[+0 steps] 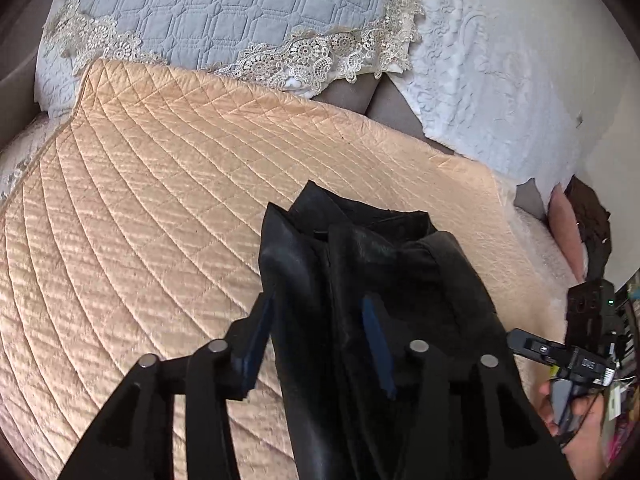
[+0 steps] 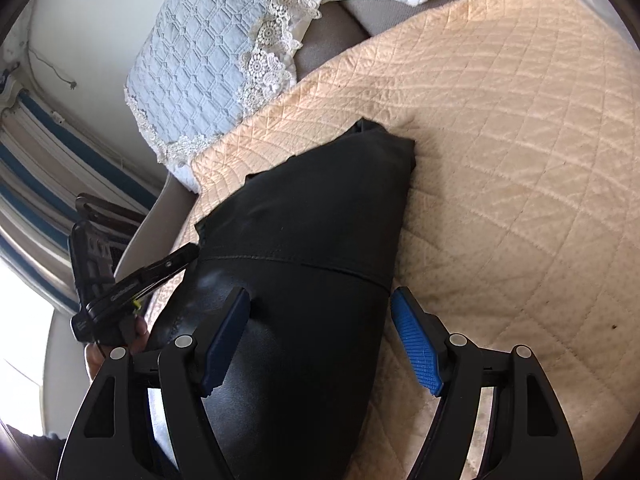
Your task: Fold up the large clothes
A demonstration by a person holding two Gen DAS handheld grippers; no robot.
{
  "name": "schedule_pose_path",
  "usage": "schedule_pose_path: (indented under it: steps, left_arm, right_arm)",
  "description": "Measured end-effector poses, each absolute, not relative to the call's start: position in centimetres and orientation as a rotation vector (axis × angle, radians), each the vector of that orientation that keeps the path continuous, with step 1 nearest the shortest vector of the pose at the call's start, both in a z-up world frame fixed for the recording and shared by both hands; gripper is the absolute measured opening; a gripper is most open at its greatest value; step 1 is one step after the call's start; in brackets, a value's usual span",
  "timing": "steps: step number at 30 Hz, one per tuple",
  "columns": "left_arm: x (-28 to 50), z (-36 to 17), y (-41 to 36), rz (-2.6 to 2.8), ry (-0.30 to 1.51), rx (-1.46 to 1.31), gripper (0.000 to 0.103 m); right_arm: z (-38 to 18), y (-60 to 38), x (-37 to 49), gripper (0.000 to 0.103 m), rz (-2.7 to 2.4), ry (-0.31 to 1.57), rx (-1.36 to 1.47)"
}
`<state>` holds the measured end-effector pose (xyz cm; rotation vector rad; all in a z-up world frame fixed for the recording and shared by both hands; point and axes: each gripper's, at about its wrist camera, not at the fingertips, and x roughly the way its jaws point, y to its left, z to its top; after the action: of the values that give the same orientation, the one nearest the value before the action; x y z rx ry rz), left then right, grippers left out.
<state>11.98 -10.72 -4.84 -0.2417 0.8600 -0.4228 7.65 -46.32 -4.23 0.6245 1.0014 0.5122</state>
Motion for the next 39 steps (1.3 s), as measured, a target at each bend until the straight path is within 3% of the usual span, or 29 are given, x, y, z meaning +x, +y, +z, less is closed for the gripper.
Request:
schedule_pose_path:
  steps: [10,16,25,31,39]
  left_arm:
    - [11.1,-8.6,-9.2,-0.608,1.002,-0.540,0.074]
    - [10.8,-8.3,-10.9,-0.634,1.000,-0.455,0.081]
    - [10.9,-8.0,-12.7,-0.598,0.978,-0.348,0.082]
    - [9.9,-8.0,-12.3,-0.590,0.972,-0.339,0.074]
    - [9.7,-7.7,-13.9,-0.534,0.966,-0.242,0.072]
  right_arm:
    - [-5.4,-45.8,8.1,0.074,0.520,1.020,0.626]
    - [-5.1,-45.3,7.8,0.075,0.555,1.036,0.624]
    - [-5.6,-44.9,8.7,0.075,0.525,1.021,0.613]
    - [-5.2,-44.6,7.9,0.075,0.562,1.041,0.627]
    - [-5.8,-43.6,8.7,0.075,0.530,1.050,0.577]
